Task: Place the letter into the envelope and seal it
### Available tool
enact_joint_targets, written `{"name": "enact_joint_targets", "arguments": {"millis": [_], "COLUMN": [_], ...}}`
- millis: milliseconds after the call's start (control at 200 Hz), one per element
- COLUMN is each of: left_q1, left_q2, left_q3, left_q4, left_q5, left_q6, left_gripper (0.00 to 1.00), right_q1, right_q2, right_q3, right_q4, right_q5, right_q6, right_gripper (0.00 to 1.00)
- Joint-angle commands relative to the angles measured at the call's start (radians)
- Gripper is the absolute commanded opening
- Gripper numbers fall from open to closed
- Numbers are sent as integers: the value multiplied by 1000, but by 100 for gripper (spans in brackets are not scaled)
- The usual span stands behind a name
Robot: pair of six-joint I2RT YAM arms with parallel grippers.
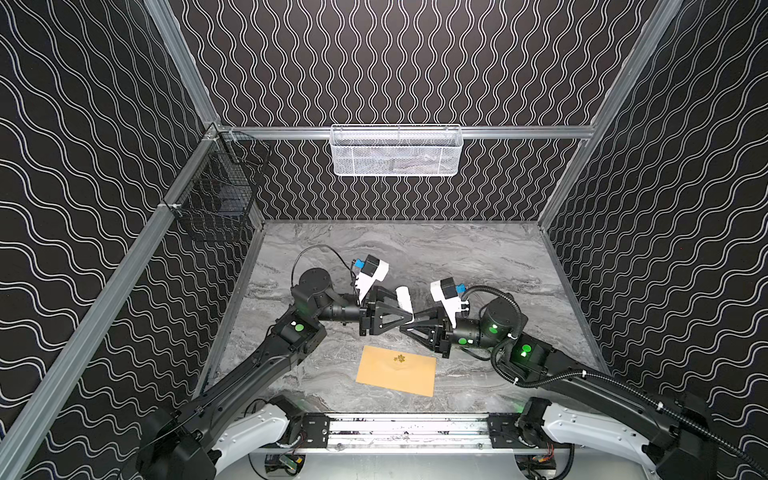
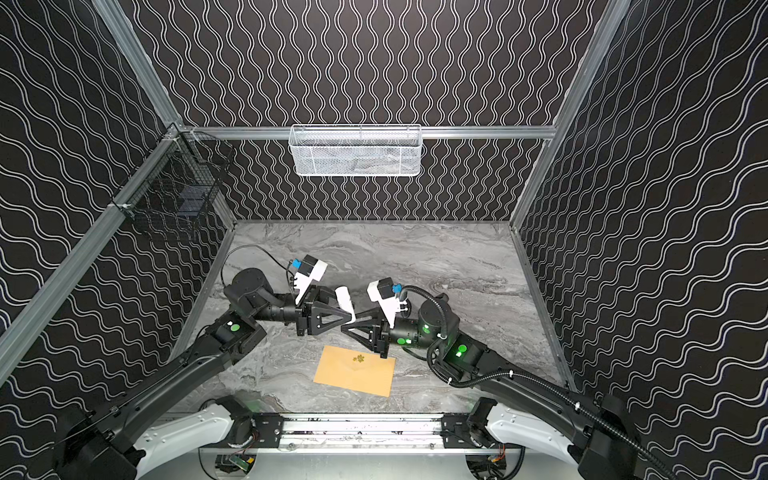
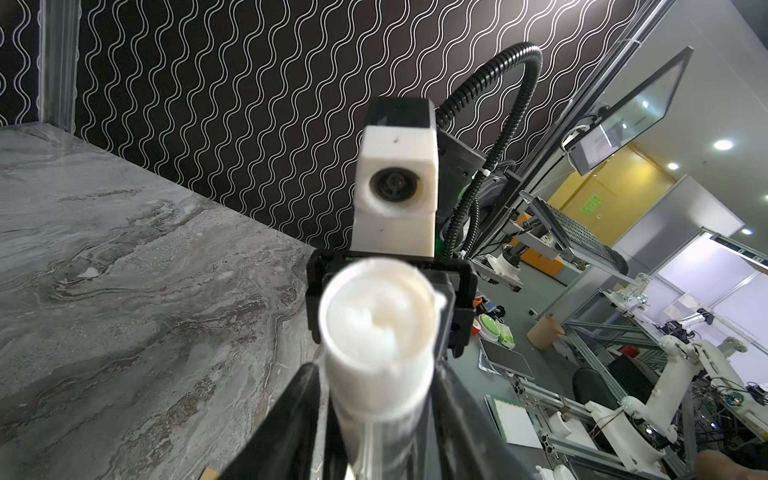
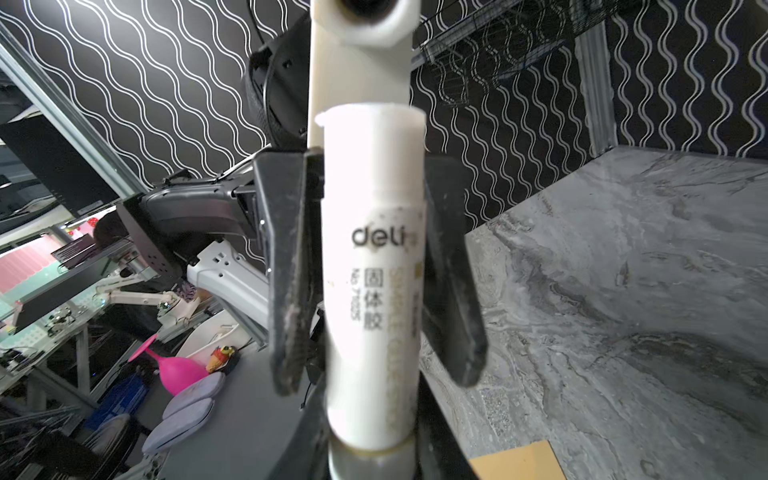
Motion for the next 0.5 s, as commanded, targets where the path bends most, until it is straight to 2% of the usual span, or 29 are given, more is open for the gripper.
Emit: {"name": "enact_joint_targets", "arguments": {"millis": [0, 300, 495], "left_q1": [-4, -16, -21], "left_q2": [4, 33, 42], "left_q3": [-20, -28, -22], "left_q4": [128, 213, 213], "left_q5": [-16, -29, -30], "left_q6": [-66, -100, -97], "left_gripper": [44, 35, 24], "right_q1": [2, 6, 8], "right_q2": [-10, 13, 23], "right_q3": [-15, -32, -36], "right_q4": [75, 132, 143], "right_q5": [90, 101, 104], "right_q6": [2, 9, 16], "right_gripper": [0, 0, 0]}}
